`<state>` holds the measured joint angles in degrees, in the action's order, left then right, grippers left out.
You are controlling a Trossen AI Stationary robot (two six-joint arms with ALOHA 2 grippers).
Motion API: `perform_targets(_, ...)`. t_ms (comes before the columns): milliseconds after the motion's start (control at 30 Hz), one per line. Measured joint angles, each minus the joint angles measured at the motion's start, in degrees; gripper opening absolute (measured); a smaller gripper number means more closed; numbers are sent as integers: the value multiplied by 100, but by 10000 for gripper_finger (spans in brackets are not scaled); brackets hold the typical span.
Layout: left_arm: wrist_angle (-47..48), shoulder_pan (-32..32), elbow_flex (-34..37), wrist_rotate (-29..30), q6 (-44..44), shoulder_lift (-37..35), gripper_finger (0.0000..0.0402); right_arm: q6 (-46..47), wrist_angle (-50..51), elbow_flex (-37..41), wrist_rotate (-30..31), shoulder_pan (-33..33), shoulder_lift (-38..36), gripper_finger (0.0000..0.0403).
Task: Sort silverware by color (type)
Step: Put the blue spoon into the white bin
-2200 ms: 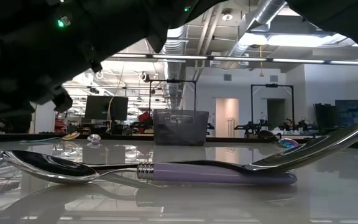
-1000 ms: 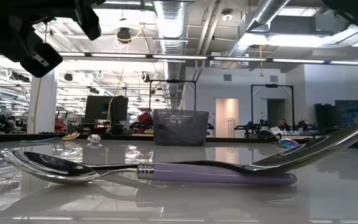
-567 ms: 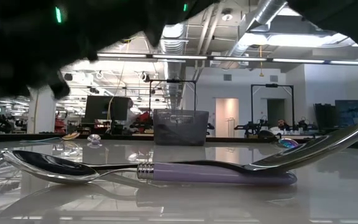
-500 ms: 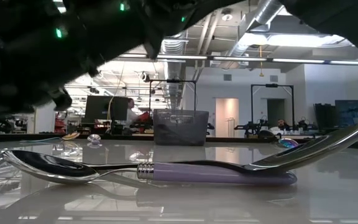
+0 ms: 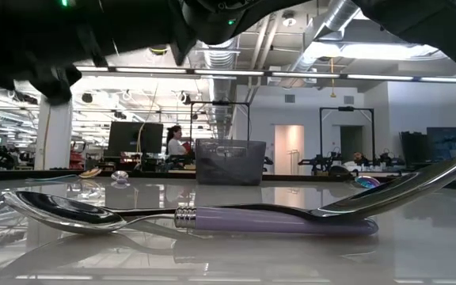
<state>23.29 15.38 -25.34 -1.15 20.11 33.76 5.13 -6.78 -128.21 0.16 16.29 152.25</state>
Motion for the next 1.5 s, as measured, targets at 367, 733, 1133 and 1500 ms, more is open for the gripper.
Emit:
perform_targets(367, -7, 0, 0, 7, -15, -2, 0, 539, -923, -8, 2, -500, -15, 20)
perform_targets(733, 229, 2, 0, -158, -12, -3, 0, -628, 1938, -1, 405, -285, -1070, 20)
perform_targets(1133, 345, 2, 0, 418, -489, -2, 0, -408, 7884, 262, 1220, 157, -3116, 21)
perform_targets(1500, 273, 2, 0, 1617, -361, -2, 0, 549, 4718, 5461, 2356, 18, -6184, 21)
